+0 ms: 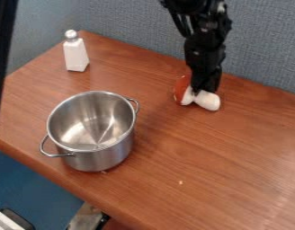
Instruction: Put the mushroom in the metal pot
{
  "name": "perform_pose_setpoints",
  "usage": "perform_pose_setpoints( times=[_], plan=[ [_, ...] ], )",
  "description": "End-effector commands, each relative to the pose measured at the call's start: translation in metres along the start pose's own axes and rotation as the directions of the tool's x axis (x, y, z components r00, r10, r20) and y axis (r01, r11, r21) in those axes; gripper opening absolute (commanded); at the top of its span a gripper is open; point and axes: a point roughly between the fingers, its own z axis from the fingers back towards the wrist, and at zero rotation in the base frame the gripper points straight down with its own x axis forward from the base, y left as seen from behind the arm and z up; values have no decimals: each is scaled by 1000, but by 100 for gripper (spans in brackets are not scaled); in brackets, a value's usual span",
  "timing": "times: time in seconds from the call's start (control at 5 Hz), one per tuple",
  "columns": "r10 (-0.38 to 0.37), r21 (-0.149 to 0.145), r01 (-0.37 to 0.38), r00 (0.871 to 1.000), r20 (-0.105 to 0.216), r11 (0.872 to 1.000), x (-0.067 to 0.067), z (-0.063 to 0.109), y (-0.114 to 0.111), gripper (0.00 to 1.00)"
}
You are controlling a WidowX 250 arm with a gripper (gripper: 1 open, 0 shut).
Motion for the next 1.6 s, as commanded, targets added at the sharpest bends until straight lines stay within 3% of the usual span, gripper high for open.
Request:
perform_pose_setpoints(
  times=[0.0,0.2,0.4,0.6,1.0,1.4],
  plan=[
    [-75,-88,73,997,-21,993,6,61,-29,0],
    [-194,-100,186,979,-70,977,-3,85,-46,100],
    [-226,-96,218,970,-90,971,-15,105,-35,0],
    [-266,-75,260,960,-90,963,-27,105,-21,100],
    [-426,-63,421,897,-118,905,1,99,-30,100],
    [-501,-59,498,859,-108,865,-7,71,-19,100]
  ],
)
